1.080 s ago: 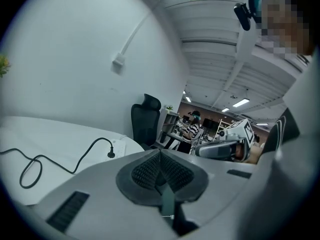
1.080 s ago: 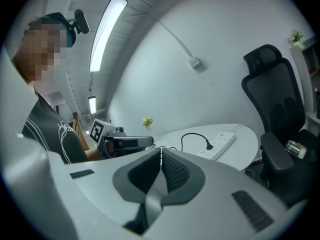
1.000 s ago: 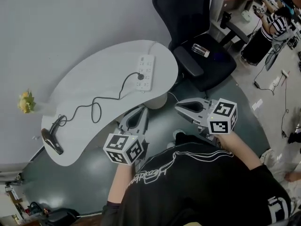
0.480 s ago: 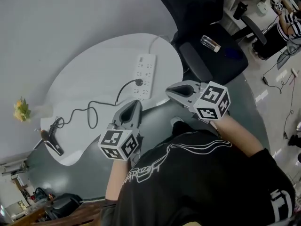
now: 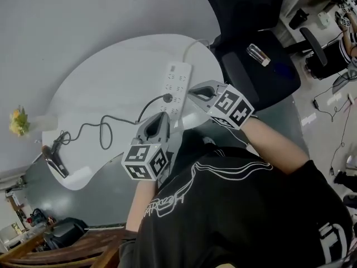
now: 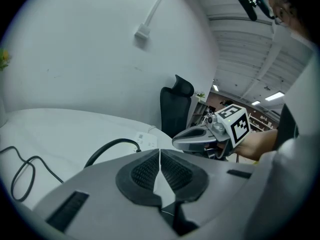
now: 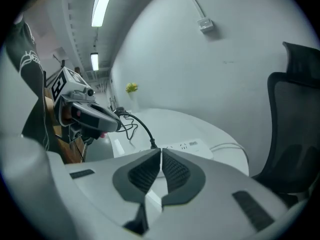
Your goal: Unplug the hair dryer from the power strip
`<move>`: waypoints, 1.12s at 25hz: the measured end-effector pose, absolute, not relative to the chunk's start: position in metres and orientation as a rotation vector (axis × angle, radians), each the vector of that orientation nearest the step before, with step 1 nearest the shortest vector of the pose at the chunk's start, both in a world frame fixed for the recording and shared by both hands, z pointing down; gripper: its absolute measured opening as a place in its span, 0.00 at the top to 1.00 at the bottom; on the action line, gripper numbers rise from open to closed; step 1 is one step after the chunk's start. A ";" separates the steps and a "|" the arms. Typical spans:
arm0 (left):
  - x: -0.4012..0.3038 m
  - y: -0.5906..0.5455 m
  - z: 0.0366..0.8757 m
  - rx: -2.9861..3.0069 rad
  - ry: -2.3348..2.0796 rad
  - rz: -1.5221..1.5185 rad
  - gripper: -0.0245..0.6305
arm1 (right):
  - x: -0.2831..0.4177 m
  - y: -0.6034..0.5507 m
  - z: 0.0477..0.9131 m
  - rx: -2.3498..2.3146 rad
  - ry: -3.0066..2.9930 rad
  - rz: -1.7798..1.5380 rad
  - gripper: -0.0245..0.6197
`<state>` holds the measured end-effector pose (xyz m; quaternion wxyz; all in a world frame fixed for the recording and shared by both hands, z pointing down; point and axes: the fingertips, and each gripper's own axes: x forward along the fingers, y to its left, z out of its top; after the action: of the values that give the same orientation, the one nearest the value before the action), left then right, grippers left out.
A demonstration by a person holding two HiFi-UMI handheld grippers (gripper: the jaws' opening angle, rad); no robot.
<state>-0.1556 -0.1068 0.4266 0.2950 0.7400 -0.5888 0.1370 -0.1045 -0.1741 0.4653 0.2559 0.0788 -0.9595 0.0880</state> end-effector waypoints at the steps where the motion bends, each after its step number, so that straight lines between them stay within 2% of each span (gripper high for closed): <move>1: -0.158 -0.110 0.431 1.966 -1.563 0.362 0.95 | -0.111 -0.178 0.470 0.212 -2.595 0.212 0.96; 5: -0.165 -0.120 0.448 1.942 -1.556 0.347 0.95 | -0.130 -0.193 0.494 0.202 -2.516 0.099 0.96; 15: -0.177 -0.146 0.480 1.891 -1.625 0.369 0.95 | -0.156 -0.215 0.528 0.185 -2.476 0.060 0.96; 16: -0.177 -0.149 0.483 1.892 -1.626 0.371 0.94 | -0.156 -0.215 0.530 0.182 -2.476 0.065 0.96; 18: -0.178 -0.153 0.487 1.889 -1.621 0.367 0.81 | -0.156 -0.214 0.534 0.176 -2.472 0.079 0.96; 19: -0.178 -0.155 0.490 1.885 -1.618 0.367 0.77 | -0.156 -0.214 0.535 0.174 -2.469 0.085 0.96; 28: -0.186 -0.174 0.504 1.880 -1.680 0.439 0.77 | -0.158 -0.213 0.539 0.124 -2.372 0.042 0.97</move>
<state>-0.1859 -0.1737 0.5037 0.2868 0.7037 -0.6289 0.1644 -0.1579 -0.2129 0.5388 0.3737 0.0483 -0.9262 0.0164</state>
